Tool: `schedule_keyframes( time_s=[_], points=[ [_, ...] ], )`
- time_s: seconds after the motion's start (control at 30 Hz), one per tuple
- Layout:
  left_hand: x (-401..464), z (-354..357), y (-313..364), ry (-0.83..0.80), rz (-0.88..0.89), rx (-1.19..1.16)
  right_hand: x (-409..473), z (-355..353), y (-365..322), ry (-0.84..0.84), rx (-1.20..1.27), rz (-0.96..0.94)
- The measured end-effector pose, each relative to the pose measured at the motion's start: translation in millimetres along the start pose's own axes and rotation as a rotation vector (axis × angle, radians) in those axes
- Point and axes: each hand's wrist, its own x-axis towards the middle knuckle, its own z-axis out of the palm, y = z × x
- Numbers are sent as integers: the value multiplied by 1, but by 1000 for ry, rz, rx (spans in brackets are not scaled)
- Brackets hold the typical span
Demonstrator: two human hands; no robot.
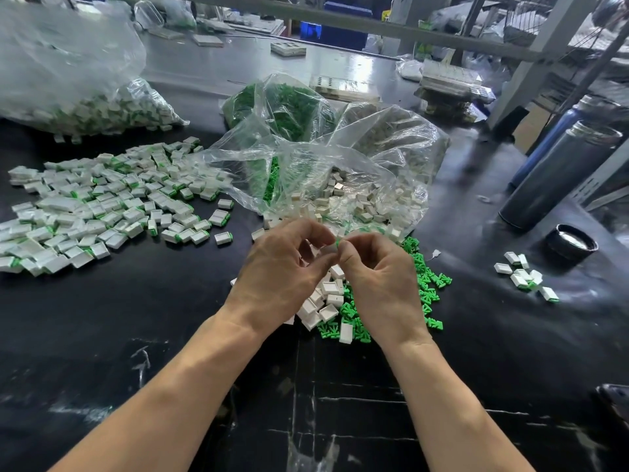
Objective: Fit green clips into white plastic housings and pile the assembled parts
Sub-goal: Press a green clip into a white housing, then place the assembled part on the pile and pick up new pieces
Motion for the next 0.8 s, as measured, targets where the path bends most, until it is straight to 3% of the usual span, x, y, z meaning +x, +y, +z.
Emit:
schedule_keyframes(
  time_s=[0.23, 0.57, 0.8],
  points=[
    [3, -5, -4, -2, 20, 184, 2, -4, 2, 37, -15, 26],
    [20, -48, -48, 186, -294, 580, 10, -22, 6, 122, -217, 67],
    [26, -53, -65, 266, -373, 679, 17, -36, 11, 116, -450, 135]
  ],
)
